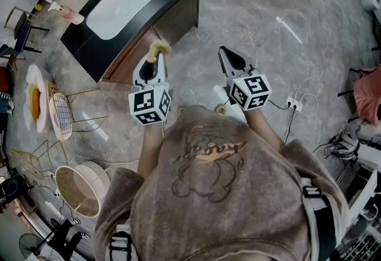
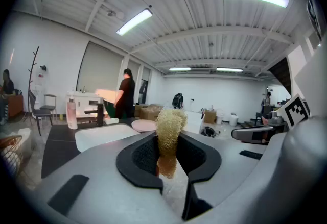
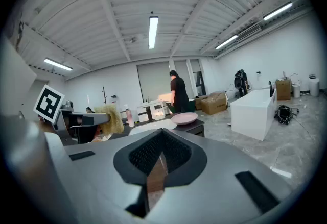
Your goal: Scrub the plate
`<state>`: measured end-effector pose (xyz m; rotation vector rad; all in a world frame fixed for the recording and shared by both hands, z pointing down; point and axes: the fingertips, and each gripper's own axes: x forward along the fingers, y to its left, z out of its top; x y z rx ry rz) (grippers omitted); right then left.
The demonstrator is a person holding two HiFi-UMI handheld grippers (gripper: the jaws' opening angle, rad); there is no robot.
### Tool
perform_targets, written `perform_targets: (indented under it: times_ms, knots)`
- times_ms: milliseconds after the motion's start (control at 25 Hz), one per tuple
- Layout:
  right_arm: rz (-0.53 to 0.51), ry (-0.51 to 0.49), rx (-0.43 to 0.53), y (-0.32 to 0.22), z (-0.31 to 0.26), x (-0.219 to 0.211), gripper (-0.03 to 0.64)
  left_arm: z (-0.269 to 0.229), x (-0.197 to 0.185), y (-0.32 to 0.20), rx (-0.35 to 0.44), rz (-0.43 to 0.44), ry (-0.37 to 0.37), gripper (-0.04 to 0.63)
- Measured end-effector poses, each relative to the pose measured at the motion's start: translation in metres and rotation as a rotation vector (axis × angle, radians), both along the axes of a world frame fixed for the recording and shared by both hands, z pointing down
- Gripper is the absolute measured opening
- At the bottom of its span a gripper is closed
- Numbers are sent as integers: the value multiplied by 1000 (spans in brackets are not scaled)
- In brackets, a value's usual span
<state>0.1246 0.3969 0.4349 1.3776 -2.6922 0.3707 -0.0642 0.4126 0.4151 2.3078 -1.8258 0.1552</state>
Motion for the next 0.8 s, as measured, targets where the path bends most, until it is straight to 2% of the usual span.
perform_targets:
  times_ms: [440, 800]
  knots:
    - [73, -4, -19, 16, 14, -35, 0, 1, -30, 1, 8, 66, -15, 74]
    - [85, 2, -22, 13, 21, -53, 0, 0, -46, -13, 29, 93, 9, 75]
